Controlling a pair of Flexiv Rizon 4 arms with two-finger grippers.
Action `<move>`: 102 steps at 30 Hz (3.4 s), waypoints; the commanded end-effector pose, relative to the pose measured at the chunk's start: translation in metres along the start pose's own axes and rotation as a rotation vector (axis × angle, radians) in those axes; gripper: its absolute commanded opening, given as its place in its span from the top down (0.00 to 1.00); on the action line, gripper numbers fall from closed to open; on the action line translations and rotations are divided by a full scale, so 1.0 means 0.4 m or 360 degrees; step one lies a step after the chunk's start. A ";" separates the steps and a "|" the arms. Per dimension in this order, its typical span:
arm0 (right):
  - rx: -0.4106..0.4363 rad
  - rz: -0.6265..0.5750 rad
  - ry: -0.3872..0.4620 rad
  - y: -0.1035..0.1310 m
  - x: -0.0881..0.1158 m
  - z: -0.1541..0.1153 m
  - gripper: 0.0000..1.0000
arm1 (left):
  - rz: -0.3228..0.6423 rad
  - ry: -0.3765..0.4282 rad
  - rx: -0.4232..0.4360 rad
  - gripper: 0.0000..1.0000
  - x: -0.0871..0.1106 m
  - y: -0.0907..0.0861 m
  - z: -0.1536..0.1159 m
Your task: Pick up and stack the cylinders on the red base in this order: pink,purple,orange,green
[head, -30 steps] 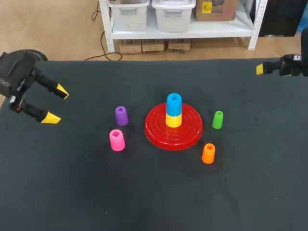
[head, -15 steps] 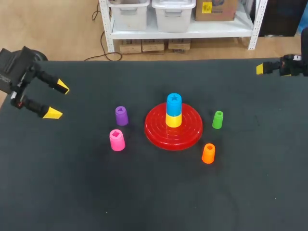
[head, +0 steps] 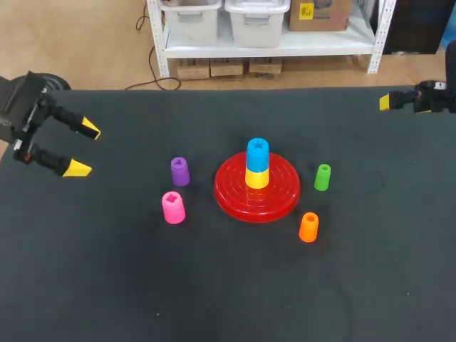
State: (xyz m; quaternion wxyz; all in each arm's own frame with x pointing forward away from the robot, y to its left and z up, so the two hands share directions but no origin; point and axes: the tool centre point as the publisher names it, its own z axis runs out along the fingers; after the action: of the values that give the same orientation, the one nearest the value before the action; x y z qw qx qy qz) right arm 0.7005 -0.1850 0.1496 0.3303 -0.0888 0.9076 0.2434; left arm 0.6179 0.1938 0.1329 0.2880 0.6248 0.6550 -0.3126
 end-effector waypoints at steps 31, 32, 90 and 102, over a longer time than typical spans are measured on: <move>-0.0278 -0.1370 0.0590 0.474 -0.040 0.028 0.00 | 0.0017 -0.0019 -0.0003 0.00 0.003 -0.004 -0.001; -0.0278 -0.1370 0.0590 0.474 -0.040 0.028 0.00 | 0.0017 -0.0019 -0.0003 0.00 0.003 -0.004 -0.001; -0.0610 -0.2283 0.0995 0.856 0.306 0.341 0.00 | 0.0017 -0.0019 -0.0003 0.00 0.003 -0.004 -0.001; -0.0716 -0.2443 0.1120 0.881 0.345 0.411 0.00 | 0.0017 -0.0019 -0.0003 0.00 0.003 -0.004 -0.001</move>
State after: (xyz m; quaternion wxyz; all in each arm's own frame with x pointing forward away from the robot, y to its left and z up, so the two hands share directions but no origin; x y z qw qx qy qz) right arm 0.5671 0.1877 0.0910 0.0943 -0.8063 0.5773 0.0876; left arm 0.6170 0.1942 0.1331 0.2920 0.6259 0.6510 -0.3149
